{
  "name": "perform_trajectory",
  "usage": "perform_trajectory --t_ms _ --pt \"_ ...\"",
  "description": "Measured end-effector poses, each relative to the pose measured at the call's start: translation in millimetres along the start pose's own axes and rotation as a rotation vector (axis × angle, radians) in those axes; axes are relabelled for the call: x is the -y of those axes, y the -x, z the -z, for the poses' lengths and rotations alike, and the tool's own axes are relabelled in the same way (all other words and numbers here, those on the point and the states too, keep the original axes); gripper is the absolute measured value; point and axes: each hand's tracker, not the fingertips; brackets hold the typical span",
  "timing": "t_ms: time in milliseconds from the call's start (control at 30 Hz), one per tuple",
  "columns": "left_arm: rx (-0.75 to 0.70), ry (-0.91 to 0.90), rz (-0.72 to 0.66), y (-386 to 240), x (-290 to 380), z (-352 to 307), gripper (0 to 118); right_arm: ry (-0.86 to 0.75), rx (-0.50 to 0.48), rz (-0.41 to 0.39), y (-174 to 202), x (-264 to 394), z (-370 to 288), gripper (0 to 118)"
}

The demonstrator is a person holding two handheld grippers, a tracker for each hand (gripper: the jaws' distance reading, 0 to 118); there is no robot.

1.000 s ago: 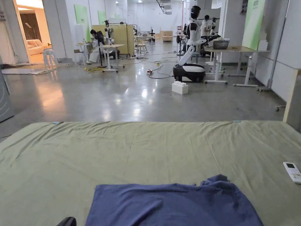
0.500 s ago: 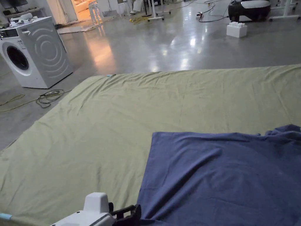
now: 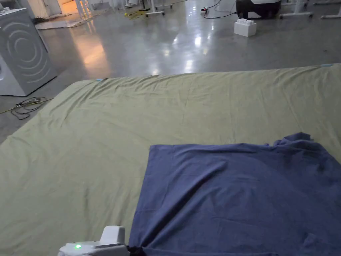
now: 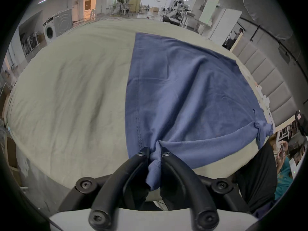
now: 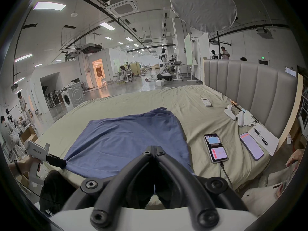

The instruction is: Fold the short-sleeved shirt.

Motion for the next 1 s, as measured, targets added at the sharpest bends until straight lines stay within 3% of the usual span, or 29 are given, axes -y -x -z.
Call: perform_trajectory --t_ms 200,233,267,300,333,567,600,667,767,933,1000 --pt "-0.026 0.045 0.06 -14 8 -2 9 0.107 0.066 0.026 -24 10 17 1" --pt "-0.034 0.047 0.07 -3 0 8 10 0.153 0.057 0.03 -31 12 26 9" --pt "-0.046 0.043 0.075 0 0 9 9 0.271 0.054 0.041 -40 19 44 32" --pt "-0.054 0.046 0.082 2 2 8 10 0.341 0.074 0.037 -46 25 57 67" --pt "-0.059 0.049 0.09 6 5 5 10 0.359 0.099 0.021 -52 35 69 74" --pt "-0.045 0.051 0.056 -18 -2 1 10 0.534 0.128 -0.114 -62 68 131 67" --pt "-0.043 0.051 0.055 -18 0 -1 10 0.547 0.116 -0.127 -63 70 137 54" --pt "-0.042 0.057 0.046 -20 -5 3 10 0.543 0.063 -0.091 -65 65 138 11" --pt "-0.049 0.05 0.049 -22 -2 0 9 0.535 0.026 -0.018 -66 61 136 10" --pt "-0.03 -0.052 0.131 -28 -2 -24 7 0.492 0.027 0.026 -68 53 122 9" --pt "-0.014 -0.077 0.105 -29 -13 -42 7 0.425 0.009 0.043 -66 31 106 9"
